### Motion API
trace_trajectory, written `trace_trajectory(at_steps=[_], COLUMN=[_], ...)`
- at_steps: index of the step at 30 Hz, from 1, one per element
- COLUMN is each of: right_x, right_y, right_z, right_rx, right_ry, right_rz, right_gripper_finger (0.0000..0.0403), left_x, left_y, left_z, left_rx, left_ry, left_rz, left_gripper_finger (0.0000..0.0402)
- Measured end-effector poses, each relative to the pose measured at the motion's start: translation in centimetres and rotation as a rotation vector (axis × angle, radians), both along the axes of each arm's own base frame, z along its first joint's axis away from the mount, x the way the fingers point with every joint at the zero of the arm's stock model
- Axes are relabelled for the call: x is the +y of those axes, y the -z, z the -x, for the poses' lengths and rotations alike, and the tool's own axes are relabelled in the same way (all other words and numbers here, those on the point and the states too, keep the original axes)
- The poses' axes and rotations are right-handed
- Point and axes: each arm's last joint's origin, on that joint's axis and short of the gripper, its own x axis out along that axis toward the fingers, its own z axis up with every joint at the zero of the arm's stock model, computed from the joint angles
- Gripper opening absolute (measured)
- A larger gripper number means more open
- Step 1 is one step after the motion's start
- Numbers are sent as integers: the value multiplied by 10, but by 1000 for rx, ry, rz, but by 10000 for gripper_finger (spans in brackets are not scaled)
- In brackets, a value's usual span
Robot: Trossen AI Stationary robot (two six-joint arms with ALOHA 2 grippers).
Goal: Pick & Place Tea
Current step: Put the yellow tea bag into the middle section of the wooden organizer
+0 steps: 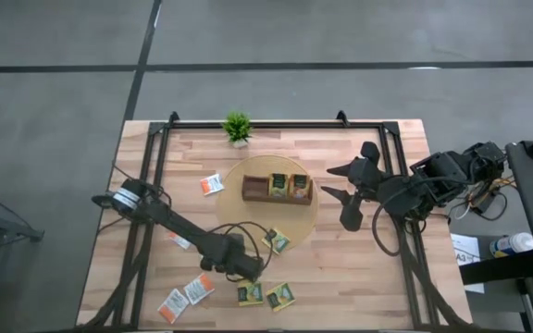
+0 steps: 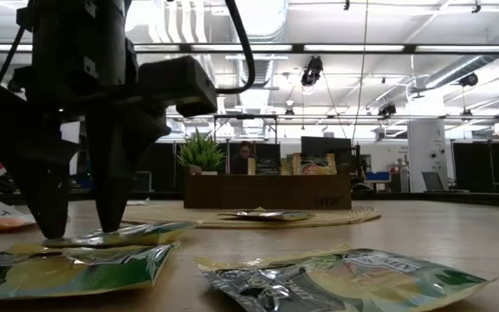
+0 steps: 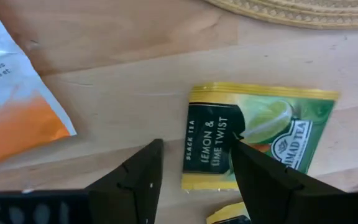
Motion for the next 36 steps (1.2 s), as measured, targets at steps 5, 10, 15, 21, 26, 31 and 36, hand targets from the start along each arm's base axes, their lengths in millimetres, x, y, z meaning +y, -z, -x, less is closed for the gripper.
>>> trace_trajectory(at_steps=[5, 10, 15, 21, 26, 31, 36], right_x=[0, 0, 0, 0, 0, 0, 0], right_y=[0, 0, 0, 0, 0, 0, 0], right_z=[0, 0, 0, 0, 0, 0, 0], right_rx=[0, 0, 0, 0, -1, -1, -1], right_ry=[0, 0, 0, -1, 0, 0, 0], right_rz=[0, 0, 0, 2, 0, 0, 0], right_gripper_finger=[199, 199, 199, 199, 199, 199, 199], left_x=[1, 1, 2, 4, 5, 5, 6], left_y=[4, 5, 6, 14, 17, 16, 1], left_z=[2, 2, 2, 8, 10, 10, 11], left_rx=[-1, -4, -2, 28, 35, 24, -17], left_ry=[7, 13, 14, 18, 48, 59, 79], left_rz=[0, -11, -17, -33, -51, -66, -65], left_gripper_finger=[190, 190, 176, 62, 6, 1, 0])
